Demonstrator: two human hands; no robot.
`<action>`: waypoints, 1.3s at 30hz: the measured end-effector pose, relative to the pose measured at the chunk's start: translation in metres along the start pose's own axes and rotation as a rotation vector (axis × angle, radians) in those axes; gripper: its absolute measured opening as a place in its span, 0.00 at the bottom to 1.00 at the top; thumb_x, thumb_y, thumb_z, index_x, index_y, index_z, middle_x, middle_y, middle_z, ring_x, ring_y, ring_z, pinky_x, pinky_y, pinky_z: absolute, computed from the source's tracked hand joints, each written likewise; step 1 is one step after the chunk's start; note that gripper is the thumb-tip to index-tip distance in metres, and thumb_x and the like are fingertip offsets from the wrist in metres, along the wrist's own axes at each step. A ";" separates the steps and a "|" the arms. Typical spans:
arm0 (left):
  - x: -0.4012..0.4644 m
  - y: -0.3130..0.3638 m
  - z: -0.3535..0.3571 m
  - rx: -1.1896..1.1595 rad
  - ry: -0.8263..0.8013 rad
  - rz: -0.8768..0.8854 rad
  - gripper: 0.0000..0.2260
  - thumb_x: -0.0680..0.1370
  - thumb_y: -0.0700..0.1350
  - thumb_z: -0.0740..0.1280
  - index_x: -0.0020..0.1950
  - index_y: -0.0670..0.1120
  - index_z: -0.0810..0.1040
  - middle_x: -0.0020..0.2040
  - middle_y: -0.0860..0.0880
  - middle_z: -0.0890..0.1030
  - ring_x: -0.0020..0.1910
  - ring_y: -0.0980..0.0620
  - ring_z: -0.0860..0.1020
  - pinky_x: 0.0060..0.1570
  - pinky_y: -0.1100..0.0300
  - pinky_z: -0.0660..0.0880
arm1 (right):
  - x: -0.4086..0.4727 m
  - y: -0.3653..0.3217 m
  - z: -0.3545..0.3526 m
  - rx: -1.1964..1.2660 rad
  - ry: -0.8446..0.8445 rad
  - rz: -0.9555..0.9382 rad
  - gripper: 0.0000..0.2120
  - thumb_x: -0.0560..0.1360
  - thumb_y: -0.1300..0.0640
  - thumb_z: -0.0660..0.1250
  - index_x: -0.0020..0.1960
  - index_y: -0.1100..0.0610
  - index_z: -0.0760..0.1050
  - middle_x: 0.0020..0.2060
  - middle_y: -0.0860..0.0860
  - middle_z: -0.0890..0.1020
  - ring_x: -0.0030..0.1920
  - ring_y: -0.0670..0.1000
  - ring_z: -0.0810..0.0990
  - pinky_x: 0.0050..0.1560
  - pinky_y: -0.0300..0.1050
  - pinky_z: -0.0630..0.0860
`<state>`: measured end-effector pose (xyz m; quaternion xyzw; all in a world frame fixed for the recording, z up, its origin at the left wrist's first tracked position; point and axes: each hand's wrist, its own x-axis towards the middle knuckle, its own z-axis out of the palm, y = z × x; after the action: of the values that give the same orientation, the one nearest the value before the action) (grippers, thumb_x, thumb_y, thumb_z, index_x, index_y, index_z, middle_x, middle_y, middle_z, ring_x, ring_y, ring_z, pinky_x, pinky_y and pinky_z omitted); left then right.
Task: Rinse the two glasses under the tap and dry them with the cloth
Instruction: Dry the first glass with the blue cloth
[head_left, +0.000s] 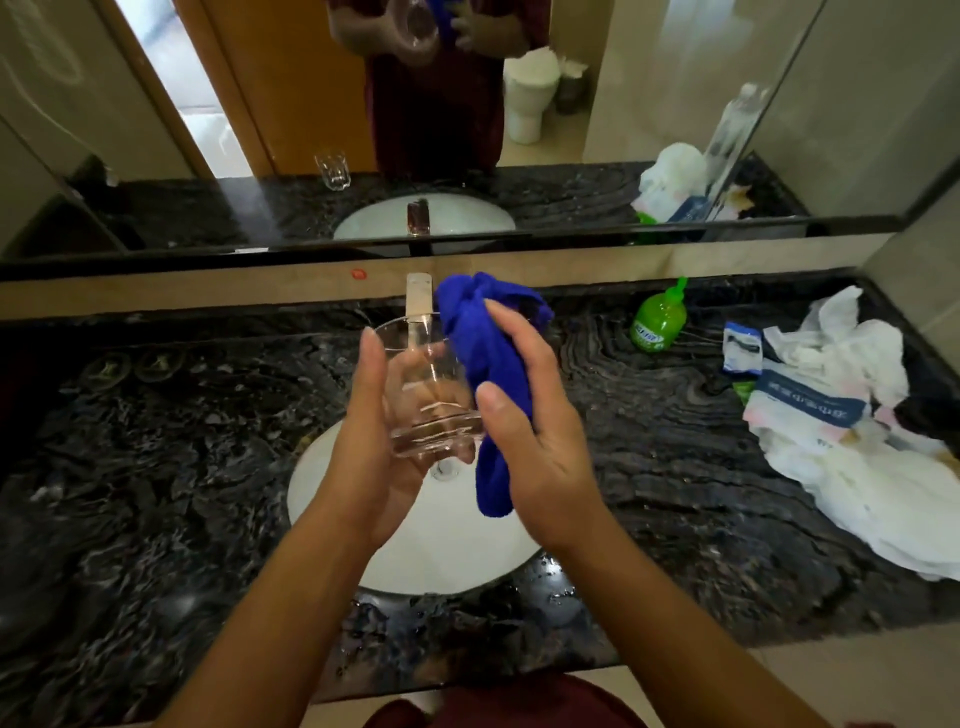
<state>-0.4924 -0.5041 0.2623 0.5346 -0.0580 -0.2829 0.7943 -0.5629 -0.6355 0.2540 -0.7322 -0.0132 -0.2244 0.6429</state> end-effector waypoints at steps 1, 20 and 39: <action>-0.002 0.001 -0.003 0.000 -0.006 -0.010 0.39 0.73 0.74 0.61 0.71 0.45 0.78 0.62 0.38 0.84 0.59 0.37 0.82 0.56 0.45 0.79 | 0.001 -0.002 0.008 0.032 0.008 0.001 0.23 0.85 0.43 0.59 0.79 0.35 0.61 0.72 0.35 0.73 0.69 0.47 0.78 0.65 0.41 0.77; -0.027 0.027 -0.053 0.042 0.134 0.189 0.42 0.77 0.75 0.48 0.64 0.44 0.82 0.62 0.40 0.84 0.65 0.42 0.82 0.70 0.41 0.73 | -0.025 -0.024 0.102 -0.442 -0.016 -0.337 0.21 0.86 0.45 0.56 0.74 0.52 0.74 0.82 0.56 0.60 0.83 0.62 0.57 0.78 0.70 0.60; -0.020 0.023 -0.056 0.093 0.074 0.281 0.26 0.78 0.69 0.59 0.58 0.50 0.83 0.38 0.47 0.83 0.36 0.52 0.81 0.38 0.59 0.80 | 0.008 -0.010 0.103 0.402 0.186 0.317 0.22 0.86 0.44 0.56 0.77 0.50 0.71 0.66 0.48 0.83 0.65 0.50 0.83 0.64 0.48 0.80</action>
<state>-0.4782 -0.4422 0.2633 0.5676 -0.1159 -0.1461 0.8019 -0.5264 -0.5388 0.2587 -0.5588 0.1166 -0.1800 0.8011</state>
